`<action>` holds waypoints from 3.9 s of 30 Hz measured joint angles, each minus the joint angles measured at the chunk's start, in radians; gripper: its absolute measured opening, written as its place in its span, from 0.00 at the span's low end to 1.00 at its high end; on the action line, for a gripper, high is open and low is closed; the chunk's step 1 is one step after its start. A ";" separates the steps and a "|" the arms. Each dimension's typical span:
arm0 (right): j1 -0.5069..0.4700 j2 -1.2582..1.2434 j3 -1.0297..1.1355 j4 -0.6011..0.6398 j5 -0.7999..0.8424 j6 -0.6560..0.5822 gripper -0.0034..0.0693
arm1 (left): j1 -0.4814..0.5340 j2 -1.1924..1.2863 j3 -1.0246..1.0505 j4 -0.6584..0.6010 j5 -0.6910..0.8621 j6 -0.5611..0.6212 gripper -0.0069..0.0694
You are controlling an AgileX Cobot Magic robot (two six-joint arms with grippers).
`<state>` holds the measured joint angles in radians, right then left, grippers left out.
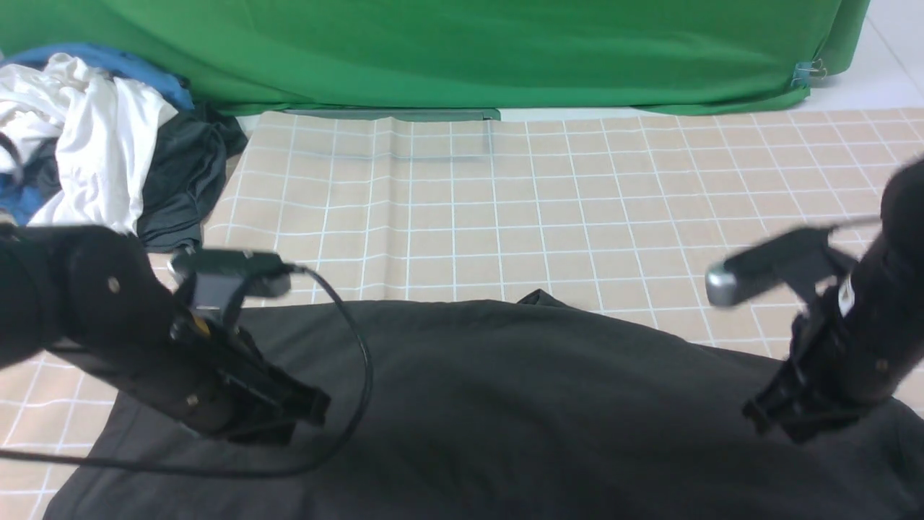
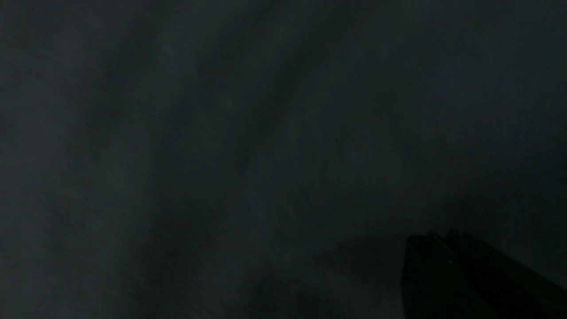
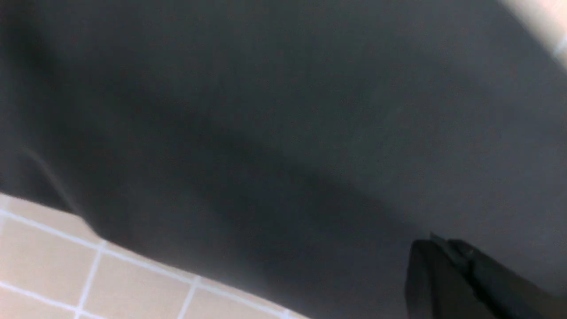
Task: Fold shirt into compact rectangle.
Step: 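Pull the folded dark garment lengthwise by its ends to straighten it flat on the table, then fold the right end of the dark garment over onto its left end with the right gripper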
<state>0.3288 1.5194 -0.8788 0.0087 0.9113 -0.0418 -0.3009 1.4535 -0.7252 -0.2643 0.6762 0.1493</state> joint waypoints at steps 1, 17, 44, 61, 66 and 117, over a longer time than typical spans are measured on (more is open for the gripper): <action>-0.002 0.000 0.052 0.000 -0.064 0.026 0.11 | -0.003 0.006 0.022 0.016 -0.005 -0.019 0.11; -0.315 0.048 0.139 -0.009 -0.155 0.061 0.19 | -0.003 0.012 0.104 0.180 0.028 -0.248 0.12; -0.422 0.032 0.096 -0.022 -0.121 0.065 0.93 | -0.005 -0.469 0.103 0.146 0.151 -0.200 0.12; -0.453 0.082 0.073 -0.019 -0.099 0.019 0.20 | -0.005 -0.594 0.103 0.133 0.167 -0.166 0.12; -0.529 -0.013 0.004 -0.071 0.001 0.035 0.20 | -0.006 -0.594 0.103 0.132 0.175 -0.165 0.12; 0.564 0.738 -1.145 0.353 0.024 0.275 0.36 | -0.006 -0.761 -0.073 0.214 0.346 -0.251 0.12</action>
<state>0.8928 2.2577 -2.0239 0.3614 0.9357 0.2330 -0.3074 0.6923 -0.7982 -0.0505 1.0222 -0.1017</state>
